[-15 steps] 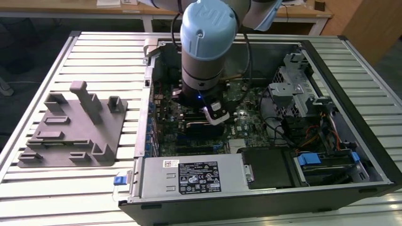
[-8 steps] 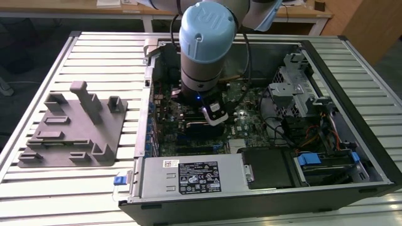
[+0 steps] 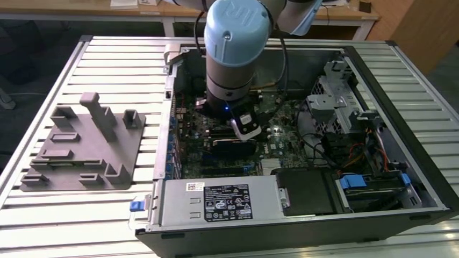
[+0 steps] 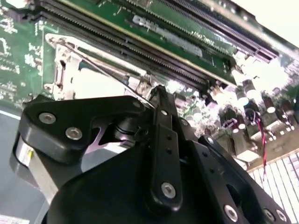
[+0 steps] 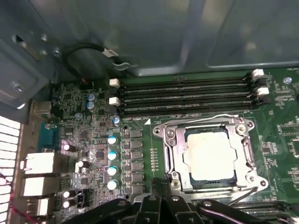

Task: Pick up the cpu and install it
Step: 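Install the second cpu locking lever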

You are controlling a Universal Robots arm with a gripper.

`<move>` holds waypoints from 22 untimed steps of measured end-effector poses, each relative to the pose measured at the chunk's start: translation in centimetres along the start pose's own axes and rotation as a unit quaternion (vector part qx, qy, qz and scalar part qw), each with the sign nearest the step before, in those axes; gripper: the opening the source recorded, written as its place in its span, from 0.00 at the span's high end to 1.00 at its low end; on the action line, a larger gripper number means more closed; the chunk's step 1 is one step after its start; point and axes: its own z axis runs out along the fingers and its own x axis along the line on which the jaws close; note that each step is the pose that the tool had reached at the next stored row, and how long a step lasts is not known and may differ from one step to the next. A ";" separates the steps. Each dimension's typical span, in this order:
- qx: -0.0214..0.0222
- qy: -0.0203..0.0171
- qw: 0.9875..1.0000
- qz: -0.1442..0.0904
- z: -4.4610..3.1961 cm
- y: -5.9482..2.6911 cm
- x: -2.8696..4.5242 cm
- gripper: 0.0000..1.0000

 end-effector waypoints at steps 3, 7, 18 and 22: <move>0.000 0.000 1.000 0.000 -0.88 0.29 0.03 0.89; 0.001 -0.001 1.000 0.000 -2.05 0.69 0.07 0.89; 0.039 -0.004 0.999 0.000 -4.13 1.48 0.14 0.89; 0.062 -0.006 0.998 0.000 -4.24 1.58 0.01 0.89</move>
